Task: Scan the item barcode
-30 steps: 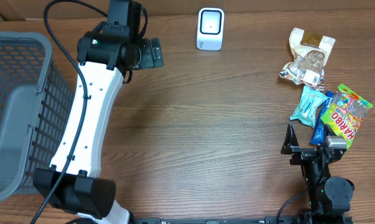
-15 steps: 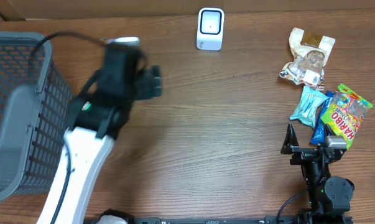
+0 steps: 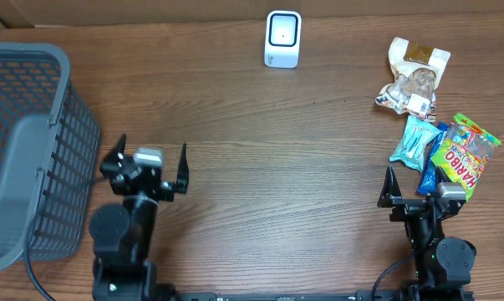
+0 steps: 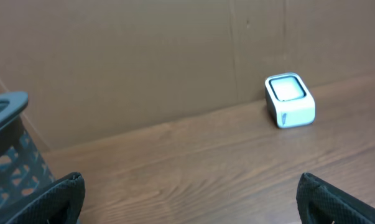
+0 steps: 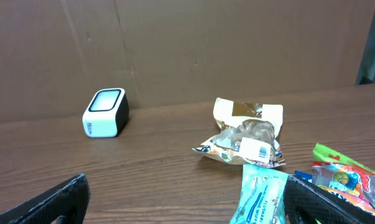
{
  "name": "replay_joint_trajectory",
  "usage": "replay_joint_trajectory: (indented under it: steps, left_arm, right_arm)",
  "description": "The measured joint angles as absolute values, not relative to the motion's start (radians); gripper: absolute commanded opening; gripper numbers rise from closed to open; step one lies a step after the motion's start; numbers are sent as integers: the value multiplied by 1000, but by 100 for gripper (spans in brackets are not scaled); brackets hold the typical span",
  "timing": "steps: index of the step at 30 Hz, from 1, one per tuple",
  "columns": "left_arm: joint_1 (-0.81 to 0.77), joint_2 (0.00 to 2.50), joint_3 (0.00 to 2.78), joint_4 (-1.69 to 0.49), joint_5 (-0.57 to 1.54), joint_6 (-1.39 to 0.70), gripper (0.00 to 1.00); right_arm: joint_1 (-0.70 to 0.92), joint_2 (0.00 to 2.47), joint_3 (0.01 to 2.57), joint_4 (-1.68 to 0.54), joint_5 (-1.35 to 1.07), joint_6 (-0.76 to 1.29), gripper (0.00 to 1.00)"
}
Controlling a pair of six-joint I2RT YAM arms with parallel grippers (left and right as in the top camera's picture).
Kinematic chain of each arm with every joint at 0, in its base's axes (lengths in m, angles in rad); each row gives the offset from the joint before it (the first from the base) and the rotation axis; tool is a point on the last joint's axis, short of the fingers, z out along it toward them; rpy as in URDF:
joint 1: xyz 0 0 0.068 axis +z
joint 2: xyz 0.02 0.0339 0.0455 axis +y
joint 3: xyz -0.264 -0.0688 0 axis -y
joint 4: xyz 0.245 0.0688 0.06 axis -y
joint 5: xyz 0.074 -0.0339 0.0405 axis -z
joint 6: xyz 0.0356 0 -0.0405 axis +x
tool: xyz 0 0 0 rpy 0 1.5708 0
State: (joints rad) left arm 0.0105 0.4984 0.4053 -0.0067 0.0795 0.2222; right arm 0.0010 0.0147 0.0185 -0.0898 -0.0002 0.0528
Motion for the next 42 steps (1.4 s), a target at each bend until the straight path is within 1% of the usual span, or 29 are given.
replay_joint_trajectory:
  steps: [7,20,28,42]
  left_arm:
    - [14,321,231,7,63,286,100]
    - [14,25,22,56,56,296,100]
    - [14,15,10,-76,52,294,99]
    - [14,15,10,-76,49,290,100]
  right_arm:
    - [1,15,19,-90,0,52,100]
    - [1,15,19,-90,0,52,100]
    - [1,15,19,-90,-1,52,100]
    - [1,15,19,-90,0,53,100]
